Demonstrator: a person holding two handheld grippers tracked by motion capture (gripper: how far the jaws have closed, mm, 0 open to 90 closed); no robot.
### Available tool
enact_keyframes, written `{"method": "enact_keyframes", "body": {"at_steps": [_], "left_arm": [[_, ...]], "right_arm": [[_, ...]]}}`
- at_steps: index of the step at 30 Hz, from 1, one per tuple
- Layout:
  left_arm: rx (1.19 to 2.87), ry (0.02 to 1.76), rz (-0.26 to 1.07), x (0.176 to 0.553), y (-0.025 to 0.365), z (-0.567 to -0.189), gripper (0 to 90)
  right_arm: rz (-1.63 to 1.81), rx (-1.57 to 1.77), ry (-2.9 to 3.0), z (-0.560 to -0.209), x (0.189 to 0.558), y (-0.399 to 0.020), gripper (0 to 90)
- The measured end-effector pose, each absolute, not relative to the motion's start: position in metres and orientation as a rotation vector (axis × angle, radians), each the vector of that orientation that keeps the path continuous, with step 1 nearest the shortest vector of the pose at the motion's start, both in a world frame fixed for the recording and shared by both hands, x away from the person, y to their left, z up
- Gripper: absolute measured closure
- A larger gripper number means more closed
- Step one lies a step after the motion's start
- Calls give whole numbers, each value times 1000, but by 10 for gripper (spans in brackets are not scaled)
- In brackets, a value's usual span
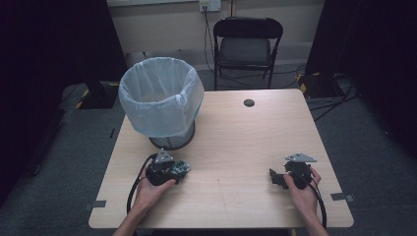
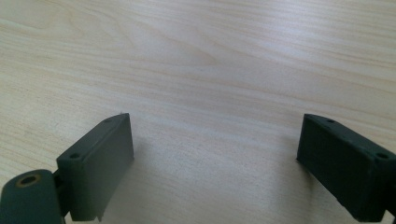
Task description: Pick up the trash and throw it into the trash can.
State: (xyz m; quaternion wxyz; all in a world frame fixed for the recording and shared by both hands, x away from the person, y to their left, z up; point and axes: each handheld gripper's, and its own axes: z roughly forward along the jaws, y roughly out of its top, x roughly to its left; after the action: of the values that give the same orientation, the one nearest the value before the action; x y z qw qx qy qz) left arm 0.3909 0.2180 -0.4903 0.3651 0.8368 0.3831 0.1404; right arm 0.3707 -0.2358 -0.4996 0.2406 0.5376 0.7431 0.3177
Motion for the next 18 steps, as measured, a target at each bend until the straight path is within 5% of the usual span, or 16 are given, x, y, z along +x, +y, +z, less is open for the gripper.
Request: {"method": "enact_keyframes", "body": {"at_steps": [18], "left_arm": [[2032,865,363,369,233,-433,341]], "right_arm": [[870,1470,2033,-500,371,-236,98]]}}
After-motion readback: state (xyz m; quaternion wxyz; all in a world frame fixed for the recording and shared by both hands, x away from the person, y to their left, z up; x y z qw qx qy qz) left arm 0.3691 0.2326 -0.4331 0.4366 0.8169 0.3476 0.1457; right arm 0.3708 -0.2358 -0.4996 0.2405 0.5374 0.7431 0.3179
